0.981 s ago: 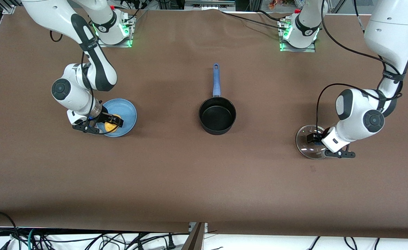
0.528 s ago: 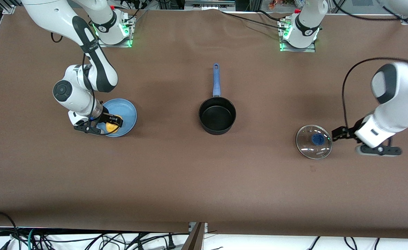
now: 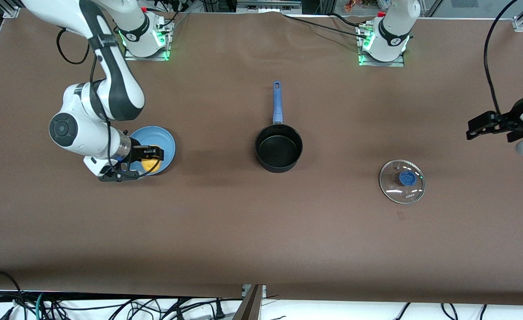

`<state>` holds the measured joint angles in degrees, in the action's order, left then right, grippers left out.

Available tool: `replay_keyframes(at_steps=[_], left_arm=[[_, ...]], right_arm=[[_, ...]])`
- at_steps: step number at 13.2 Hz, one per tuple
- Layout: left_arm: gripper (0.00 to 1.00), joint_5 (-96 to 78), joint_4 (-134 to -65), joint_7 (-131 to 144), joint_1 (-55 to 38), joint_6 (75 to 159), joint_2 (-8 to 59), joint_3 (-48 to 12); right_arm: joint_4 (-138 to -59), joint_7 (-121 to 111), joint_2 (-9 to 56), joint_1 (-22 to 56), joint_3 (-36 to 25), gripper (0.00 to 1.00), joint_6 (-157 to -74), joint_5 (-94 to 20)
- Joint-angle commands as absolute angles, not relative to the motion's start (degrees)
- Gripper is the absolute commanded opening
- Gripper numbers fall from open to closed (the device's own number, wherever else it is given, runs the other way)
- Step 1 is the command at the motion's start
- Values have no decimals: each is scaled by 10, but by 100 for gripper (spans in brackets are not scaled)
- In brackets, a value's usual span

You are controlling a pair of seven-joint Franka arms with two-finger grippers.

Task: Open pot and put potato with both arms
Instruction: 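Lift the potato with the right gripper and move it over the saucepan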

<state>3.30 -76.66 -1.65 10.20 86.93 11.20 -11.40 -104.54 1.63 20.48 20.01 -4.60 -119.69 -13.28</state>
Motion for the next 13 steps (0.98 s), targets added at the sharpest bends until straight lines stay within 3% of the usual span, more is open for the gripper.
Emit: replay_keyframes(at_steps=[1,3,5,6,8,10,13], left_arm=[[100,41,-731,-18,71,826,98,-104],[100,44,-742,-17,9,838,74,-53],[100,20,-861,-24,-45,841,2,8],[100,12,-879,-21,-63,841,-10,30],[100,8,-868,-24,-48,839,-8,27],[100,4,-867,-25,-2,844,-7,-17],[100,3,-864,-24,5,864,3,-18]], right_arm=[[-997,15,218,277,-47,21,-1179,-126],[-941,31,251,344,-47,21,-1179,-123],[-879,88,301,400,-47,22,-1178,-111],[-846,125,328,419,-47,24,-1178,-104],[-782,176,375,443,-47,25,-1178,-105],[-719,221,426,474,-47,25,-1181,-105],[-649,264,489,495,-47,25,-1188,-105]])
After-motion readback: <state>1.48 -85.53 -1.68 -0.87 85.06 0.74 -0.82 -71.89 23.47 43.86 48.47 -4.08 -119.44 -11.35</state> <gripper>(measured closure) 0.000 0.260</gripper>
